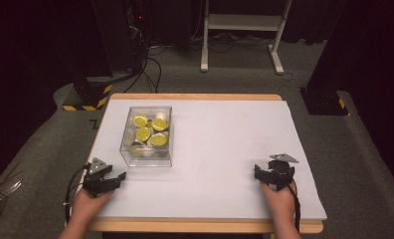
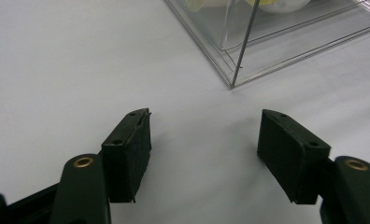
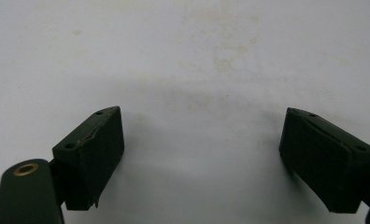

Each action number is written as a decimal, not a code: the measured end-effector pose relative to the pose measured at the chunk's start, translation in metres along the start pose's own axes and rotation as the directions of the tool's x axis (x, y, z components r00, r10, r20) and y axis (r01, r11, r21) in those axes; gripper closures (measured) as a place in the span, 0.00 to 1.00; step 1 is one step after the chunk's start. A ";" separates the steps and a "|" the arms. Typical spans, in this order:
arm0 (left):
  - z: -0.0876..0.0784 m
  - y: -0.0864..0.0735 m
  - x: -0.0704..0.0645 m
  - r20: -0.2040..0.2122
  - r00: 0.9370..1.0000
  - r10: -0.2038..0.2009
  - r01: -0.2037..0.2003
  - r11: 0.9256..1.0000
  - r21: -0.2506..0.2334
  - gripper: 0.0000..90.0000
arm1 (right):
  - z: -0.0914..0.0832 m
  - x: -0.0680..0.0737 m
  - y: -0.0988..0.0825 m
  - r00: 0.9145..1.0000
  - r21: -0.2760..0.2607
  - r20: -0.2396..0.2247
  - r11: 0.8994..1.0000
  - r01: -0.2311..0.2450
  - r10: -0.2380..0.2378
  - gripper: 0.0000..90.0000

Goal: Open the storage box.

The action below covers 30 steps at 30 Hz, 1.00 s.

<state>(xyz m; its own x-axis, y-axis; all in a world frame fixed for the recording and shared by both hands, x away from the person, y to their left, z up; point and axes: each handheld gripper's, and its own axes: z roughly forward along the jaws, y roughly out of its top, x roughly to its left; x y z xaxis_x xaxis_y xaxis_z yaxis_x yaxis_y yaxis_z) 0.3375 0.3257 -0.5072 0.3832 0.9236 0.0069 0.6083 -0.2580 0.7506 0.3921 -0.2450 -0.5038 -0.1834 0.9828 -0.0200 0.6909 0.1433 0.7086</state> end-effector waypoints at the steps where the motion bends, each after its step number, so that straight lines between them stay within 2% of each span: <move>1: 0.000 0.000 0.000 0.000 1.000 0.000 0.000 1.000 0.000 0.39 | 0.000 0.000 0.000 1.000 0.000 0.000 1.000 0.000 0.000 0.15; 10: 0.001 0.000 0.001 0.014 1.000 0.007 -0.007 1.000 0.003 0.38 | 0.000 0.000 0.000 1.000 -0.002 0.000 1.000 0.001 -0.001 0.15; 30: 0.001 0.001 0.000 0.016 1.000 0.014 -0.014 1.000 0.003 0.36 | 0.000 0.000 0.000 1.000 -0.002 -0.002 1.000 -0.001 0.001 0.16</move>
<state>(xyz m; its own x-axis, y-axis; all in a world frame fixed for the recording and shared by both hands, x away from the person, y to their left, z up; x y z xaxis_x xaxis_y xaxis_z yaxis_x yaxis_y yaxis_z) 0.3385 0.3257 -0.5073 0.4024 0.9155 0.0070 0.6054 -0.2718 0.7481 0.3922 -0.2454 -0.5040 -0.1839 0.9828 -0.0184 0.6898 0.1424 0.7099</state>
